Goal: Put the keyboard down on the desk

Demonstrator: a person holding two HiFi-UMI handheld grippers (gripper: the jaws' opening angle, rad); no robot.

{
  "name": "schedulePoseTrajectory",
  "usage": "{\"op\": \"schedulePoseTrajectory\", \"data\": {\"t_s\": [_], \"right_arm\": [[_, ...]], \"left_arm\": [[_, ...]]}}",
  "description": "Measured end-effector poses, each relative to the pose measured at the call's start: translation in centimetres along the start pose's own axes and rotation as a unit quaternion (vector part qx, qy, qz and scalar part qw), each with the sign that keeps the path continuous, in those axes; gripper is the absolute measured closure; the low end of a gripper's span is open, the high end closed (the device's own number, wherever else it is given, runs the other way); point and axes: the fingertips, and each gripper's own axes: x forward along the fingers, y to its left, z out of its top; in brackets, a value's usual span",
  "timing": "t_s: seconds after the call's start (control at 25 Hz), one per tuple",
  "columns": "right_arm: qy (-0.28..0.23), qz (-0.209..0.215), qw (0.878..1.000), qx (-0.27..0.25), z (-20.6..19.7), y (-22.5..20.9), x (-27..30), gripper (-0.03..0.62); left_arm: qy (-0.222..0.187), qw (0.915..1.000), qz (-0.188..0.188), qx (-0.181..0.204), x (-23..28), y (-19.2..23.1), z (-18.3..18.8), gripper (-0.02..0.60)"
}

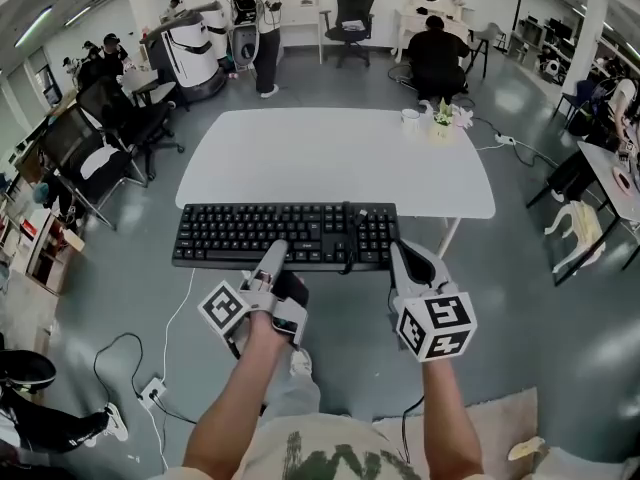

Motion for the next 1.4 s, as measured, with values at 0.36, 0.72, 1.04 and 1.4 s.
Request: {"op": "schedulePoseTrajectory", "data": {"t_s": [0.36, 0.72, 1.04, 1.4], "right_arm": [[0.013, -0.014, 1.000, 0.000, 0.4, -2.3, 9.2, 0.595], [0.023, -0.037, 0.999, -0.006, 2.5, -2.6, 18.9, 0.594], [0.030, -0.050, 0.998, -0.005, 1.8, -3.1, 22.4, 0.594], [0.029, -0.058, 0.998, -0.009, 1.5, -2.7, 24.7, 0.594]], "left_arm": [[0.015, 0.9998, 0.000, -0.015, 8.1, 2.6, 4.8, 0.496], [0.030, 0.9990, 0.004, -0.031, 15.4, 4.6, 11.7, 0.495], [0.043, 0.9983, 0.005, -0.039, 18.2, 6.3, 13.8, 0.495], [0.051, 0.9978, 0.006, -0.043, 19.3, 7.9, 15.6, 0.495]]}}
